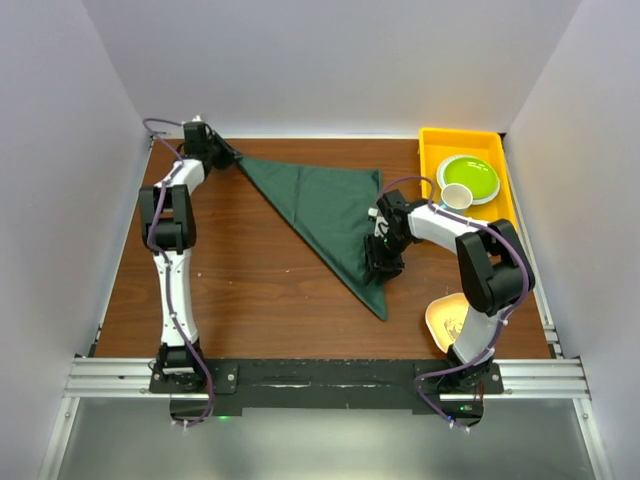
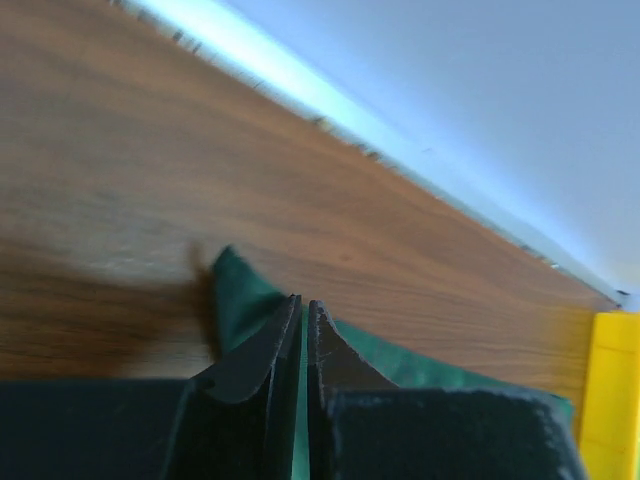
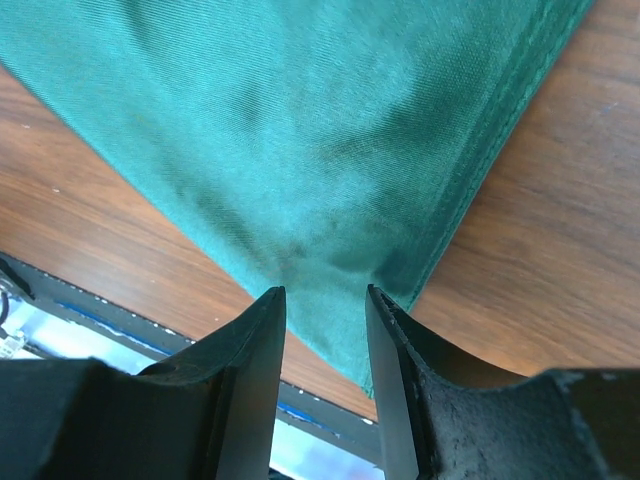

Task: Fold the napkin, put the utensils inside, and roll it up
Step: Fold the napkin

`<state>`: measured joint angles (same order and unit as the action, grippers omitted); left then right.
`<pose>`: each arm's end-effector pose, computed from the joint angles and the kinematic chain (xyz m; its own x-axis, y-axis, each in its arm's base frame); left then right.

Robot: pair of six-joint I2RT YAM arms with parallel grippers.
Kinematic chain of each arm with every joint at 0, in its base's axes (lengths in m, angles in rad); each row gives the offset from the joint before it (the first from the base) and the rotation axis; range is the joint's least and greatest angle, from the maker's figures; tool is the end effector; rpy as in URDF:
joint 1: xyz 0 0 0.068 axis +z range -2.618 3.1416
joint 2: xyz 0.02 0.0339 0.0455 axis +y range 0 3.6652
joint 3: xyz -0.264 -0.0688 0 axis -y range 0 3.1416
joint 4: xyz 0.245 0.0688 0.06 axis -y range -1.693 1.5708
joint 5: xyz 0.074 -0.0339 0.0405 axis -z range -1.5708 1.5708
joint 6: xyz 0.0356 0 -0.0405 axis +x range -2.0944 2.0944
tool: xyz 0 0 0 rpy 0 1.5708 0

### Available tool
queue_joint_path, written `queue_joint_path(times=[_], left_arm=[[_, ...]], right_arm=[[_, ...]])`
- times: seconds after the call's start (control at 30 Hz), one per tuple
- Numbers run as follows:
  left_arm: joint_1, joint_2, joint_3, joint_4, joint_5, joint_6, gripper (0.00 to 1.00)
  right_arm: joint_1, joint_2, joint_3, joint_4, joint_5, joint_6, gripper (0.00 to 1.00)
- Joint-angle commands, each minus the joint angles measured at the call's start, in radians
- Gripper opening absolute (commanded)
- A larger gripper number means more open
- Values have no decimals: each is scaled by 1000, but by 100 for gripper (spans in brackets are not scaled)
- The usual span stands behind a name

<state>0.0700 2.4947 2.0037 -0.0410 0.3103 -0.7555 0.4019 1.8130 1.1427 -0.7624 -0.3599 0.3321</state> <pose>0.5674 0.0289 0.1553 -0.5027 -0.6898 -0.5211 -0.2044 0.6805 -0.7036 0.2964 0.1396 0.1583 -0.9957 -0.0916 -0.0164 -0.0911 0.9227 0.3746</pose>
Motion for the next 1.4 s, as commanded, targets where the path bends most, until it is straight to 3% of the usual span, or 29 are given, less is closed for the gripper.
queue_joint_path(times=[0.0, 0.17, 0.37, 0.4, 0.43, 0.53, 0.77, 0.83, 0.9, 1.03, 1.2, 1.37], left_arm=[[5, 64, 64, -38, -17, 47, 11], [13, 76, 107, -146, -83, 148, 11], [10, -32, 155, -194, -63, 160, 29], [8, -72, 145, -188, -57, 153, 32], [-1, -94, 123, -185, -51, 142, 37], [-27, -177, 37, -175, -36, 121, 41], [-156, -338, -238, -120, 68, 96, 36], [-223, -381, -327, -97, 82, 108, 31], [-257, -411, -396, -103, 81, 116, 25], [-300, -470, -509, -91, 101, 128, 15], [-302, -527, -591, -135, 96, 197, 10], [-300, -522, -625, -189, 107, 237, 9]], right_arm=[[-2, -32, -61, 20, -14, 5, 41], [0, -70, -109, -4, 4, 5, 41], [2, -72, 64, -84, 30, -10, 43], [2, -64, 93, -92, 24, -10, 47], [2, -52, 124, -92, 12, -10, 49], [3, 29, 251, -92, -13, -5, 56], [-14, 146, 559, -104, 58, 38, 69], [-14, 222, 662, -142, 36, 1, 68], [4, 268, 710, -153, -37, -18, 57], [75, 389, 805, -150, -66, -19, 48], [147, 465, 841, -78, -88, 39, 38], [178, 525, 867, -69, -73, 30, 35]])
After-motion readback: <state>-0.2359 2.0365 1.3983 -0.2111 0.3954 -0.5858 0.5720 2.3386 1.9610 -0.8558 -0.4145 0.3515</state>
